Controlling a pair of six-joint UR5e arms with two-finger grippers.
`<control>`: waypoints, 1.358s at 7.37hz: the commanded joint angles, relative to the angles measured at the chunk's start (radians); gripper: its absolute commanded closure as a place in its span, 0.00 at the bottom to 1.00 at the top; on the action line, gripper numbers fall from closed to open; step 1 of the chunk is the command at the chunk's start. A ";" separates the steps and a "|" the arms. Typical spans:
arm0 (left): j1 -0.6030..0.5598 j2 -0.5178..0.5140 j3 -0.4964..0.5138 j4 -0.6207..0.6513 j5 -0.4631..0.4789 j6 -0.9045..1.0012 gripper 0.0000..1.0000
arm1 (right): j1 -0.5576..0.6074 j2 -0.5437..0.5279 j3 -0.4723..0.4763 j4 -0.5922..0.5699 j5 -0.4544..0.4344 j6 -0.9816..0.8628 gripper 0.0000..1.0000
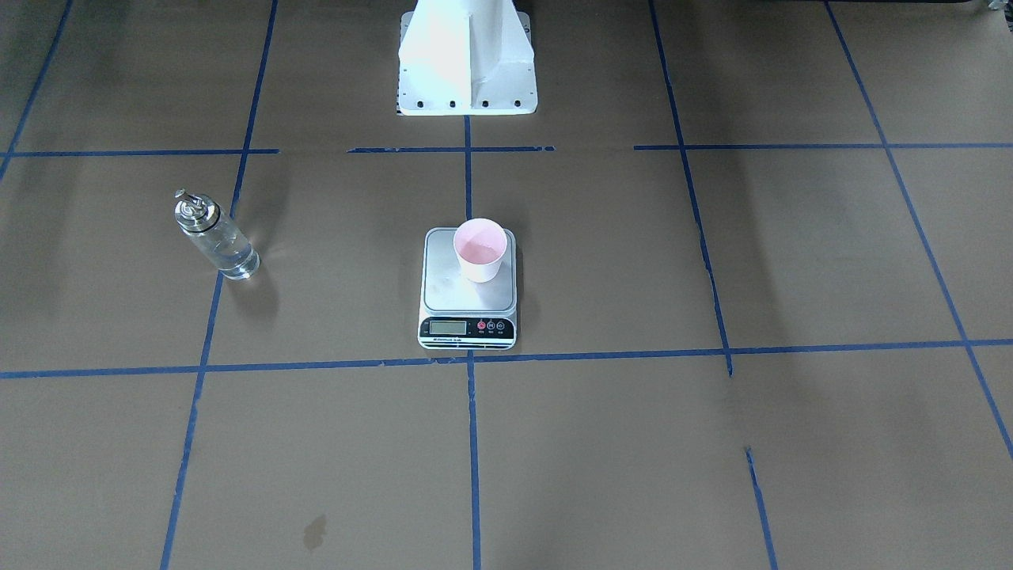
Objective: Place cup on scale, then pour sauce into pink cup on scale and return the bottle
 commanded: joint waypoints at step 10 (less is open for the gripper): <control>0.077 0.002 0.035 0.168 0.032 0.008 0.00 | 0.000 -0.005 -0.035 -0.001 0.035 -0.009 0.00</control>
